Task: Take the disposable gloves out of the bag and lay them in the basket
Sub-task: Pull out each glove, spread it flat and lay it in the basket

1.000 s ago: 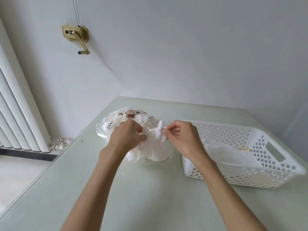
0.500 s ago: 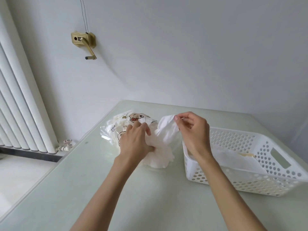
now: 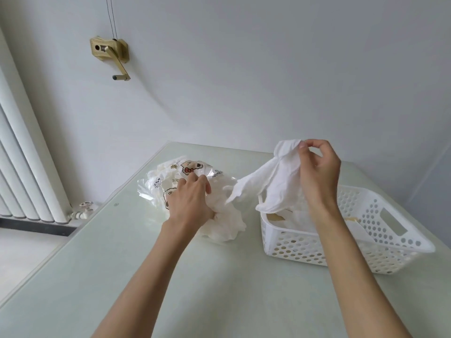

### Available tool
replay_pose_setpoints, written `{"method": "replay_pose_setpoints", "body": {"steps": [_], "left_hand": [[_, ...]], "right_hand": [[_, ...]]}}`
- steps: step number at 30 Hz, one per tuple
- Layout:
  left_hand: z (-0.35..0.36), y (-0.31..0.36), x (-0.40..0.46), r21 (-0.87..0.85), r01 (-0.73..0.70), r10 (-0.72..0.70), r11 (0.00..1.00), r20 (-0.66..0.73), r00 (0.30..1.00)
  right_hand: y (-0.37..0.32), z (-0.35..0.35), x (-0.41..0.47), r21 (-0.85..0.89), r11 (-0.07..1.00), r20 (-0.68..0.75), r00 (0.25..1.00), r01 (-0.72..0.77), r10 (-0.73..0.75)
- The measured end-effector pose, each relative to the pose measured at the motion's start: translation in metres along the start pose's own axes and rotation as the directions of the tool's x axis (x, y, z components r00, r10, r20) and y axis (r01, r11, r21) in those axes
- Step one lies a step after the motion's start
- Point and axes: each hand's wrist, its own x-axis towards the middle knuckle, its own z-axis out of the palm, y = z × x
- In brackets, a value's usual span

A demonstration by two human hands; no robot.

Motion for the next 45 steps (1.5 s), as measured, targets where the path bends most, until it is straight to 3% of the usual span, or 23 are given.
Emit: {"method": "replay_pose_setpoints", "body": {"steps": [3,6,9,12,15,17,19,20,21,23,25,27,29,31,33,36,40,45], "left_hand": [[-0.013,0.000,-0.002,-0.074,-0.010,0.021,0.997,0.153,0.988],[-0.046,0.002,-0.006,-0.314,-0.021,0.114,0.949,0.282,0.952],[-0.066,0.024,-0.010,-0.453,-0.144,0.222,0.880,0.123,0.967],[-0.060,0.052,-0.001,-0.620,-0.201,0.364,0.758,0.147,0.920],[-0.048,0.068,0.012,-0.729,-0.244,0.412,0.640,0.058,0.909],[-0.044,0.075,0.018,-0.778,-0.195,0.407,0.597,0.084,0.909],[-0.041,0.079,0.024,-0.790,-0.152,0.376,0.594,0.106,0.920],[-0.038,0.081,0.028,-0.794,-0.134,0.362,0.593,0.114,0.925],[-0.036,0.081,0.030,-0.800,-0.112,0.358,0.590,0.135,0.924],[-0.031,0.081,0.035,-0.787,-0.055,0.398,0.614,0.249,0.883],[-0.023,0.078,0.037,-0.735,-0.025,0.442,0.678,0.379,0.813],[-0.022,0.079,0.038,-0.678,-0.085,0.472,0.730,0.410,0.780],[-0.032,0.077,0.037,-0.661,-0.222,0.532,0.717,0.313,0.787],[-0.047,0.077,0.032,-0.738,-0.331,0.649,0.588,0.187,0.737],[-0.053,0.087,0.023,-0.826,-0.316,0.690,0.467,0.117,0.715],[-0.036,0.107,0.018,-0.840,-0.316,0.674,0.441,0.078,0.734],[-0.013,0.121,0.014,-0.839,-0.345,0.757,0.421,0.115,0.644],[-0.016,0.117,0.016,-0.928,-0.179,0.634,0.328,0.075,0.770]], "right_hand": [[-0.001,-0.012,0.001,-0.050,0.999,0.064,0.998,-0.014,0.017],[-0.003,-0.011,-0.004,-0.042,0.998,0.206,0.977,-0.040,0.048],[-0.010,-0.007,-0.007,0.037,0.998,0.278,0.960,-0.046,0.034],[-0.013,-0.004,-0.007,0.073,0.997,0.349,0.937,-0.024,-0.003],[-0.011,-0.021,0.006,0.030,0.998,0.429,0.903,-0.050,0.033],[-0.009,-0.045,0.019,-0.152,0.983,0.545,0.821,-0.103,0.170],[-0.008,-0.072,0.026,-0.342,0.931,0.667,0.664,-0.131,0.338],[-0.007,-0.084,0.028,-0.393,0.911,0.679,0.628,-0.127,0.381],[-0.006,-0.093,0.029,-0.412,0.903,0.664,0.640,-0.119,0.387],[0.000,-0.105,0.035,-0.374,0.916,0.575,0.738,-0.147,0.354],[0.003,-0.107,0.040,-0.213,0.951,0.473,0.827,-0.226,0.303],[0.005,-0.104,0.045,-0.067,0.972,0.424,0.876,-0.223,0.230],[0.002,-0.098,0.043,-0.057,0.984,0.425,0.888,-0.169,0.177],[-0.002,-0.091,0.040,-0.104,0.989,0.442,0.886,-0.102,0.138],[-0.006,-0.087,0.036,-0.147,0.989,0.460,0.882,-0.037,0.101],[-0.015,-0.085,0.030,-0.123,0.992,0.534,0.844,0.027,0.043],[-0.030,-0.088,0.024,-0.073,0.995,0.609,0.793,0.064,-0.006],[-0.036,-0.111,0.033,-0.045,0.999,0.465,0.884,-0.025,0.043]]}}
